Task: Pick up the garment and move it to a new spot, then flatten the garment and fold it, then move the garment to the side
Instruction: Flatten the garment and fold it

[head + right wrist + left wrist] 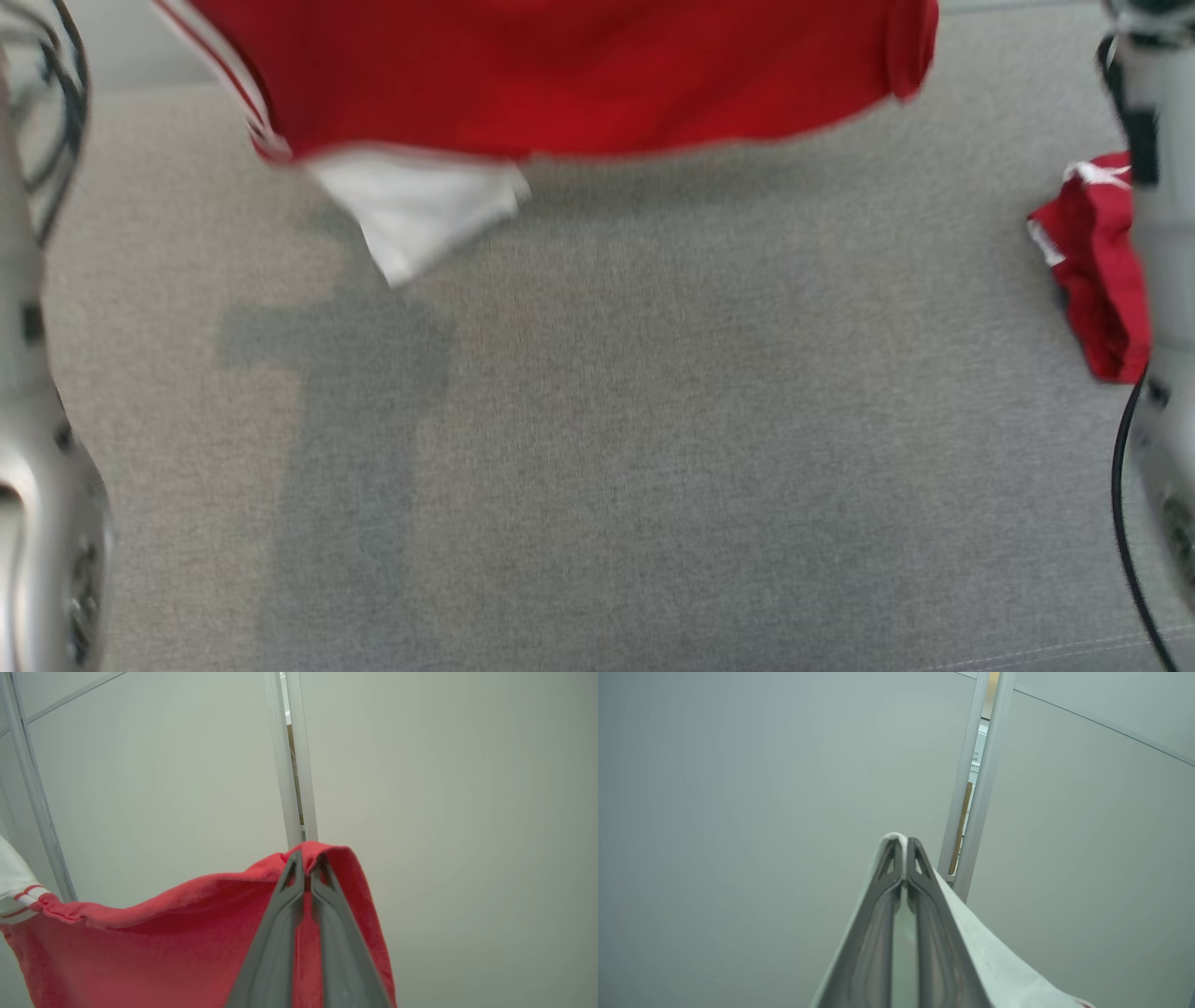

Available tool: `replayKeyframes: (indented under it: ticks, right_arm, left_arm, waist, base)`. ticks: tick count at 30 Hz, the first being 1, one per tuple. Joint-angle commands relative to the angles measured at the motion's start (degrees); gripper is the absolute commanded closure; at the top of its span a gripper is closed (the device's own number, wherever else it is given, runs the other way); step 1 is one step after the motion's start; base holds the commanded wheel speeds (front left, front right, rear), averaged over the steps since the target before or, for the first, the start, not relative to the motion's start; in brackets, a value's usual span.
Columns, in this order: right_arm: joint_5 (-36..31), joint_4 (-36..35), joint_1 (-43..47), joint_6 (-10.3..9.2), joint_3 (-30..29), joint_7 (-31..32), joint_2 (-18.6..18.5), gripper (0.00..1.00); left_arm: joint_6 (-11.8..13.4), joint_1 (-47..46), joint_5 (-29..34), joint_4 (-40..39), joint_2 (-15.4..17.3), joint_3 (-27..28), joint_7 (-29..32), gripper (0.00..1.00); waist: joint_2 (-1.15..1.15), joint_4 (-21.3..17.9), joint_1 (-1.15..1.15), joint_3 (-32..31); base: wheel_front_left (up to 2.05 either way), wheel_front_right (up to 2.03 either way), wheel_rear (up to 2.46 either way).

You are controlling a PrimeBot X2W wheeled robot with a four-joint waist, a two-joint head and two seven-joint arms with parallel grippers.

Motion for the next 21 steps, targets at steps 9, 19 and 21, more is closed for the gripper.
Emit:
replayKeyframes:
  ticks: [9,19,21]
  right_arm:
    - [-3.4,19.7,-19.2,-0.06,-0.6,-20.6,-1.8,1.00]
    - [1.7,27.1,-12.1,-0.05,4.6,-26.0,-1.4,1.00]
    - [2.0,26.5,-9.2,-0.04,6.7,-25.9,-1.1,1.00]
  left_arm:
    - [-0.7,-23.6,1.6,19.9,-1.2,1.5,-14.2,1.00]
    - [-7.7,-17.2,0.3,26.5,-5.2,4.3,-17.2,1.00]
    - [-8.4,-14.1,1.4,25.2,-5.8,4.7,-17.2,1.00]
  waist:
    - [0.00,3.2,0.00,17.7]
    - [0.00,4.8,0.00,17.3]
    - [0.00,5.0,0.00,17.2]
  base:
    - [0.00,0.00,0.00]
    - [0.00,0.00,0.00]
    - [0.00,0.00,0.00]
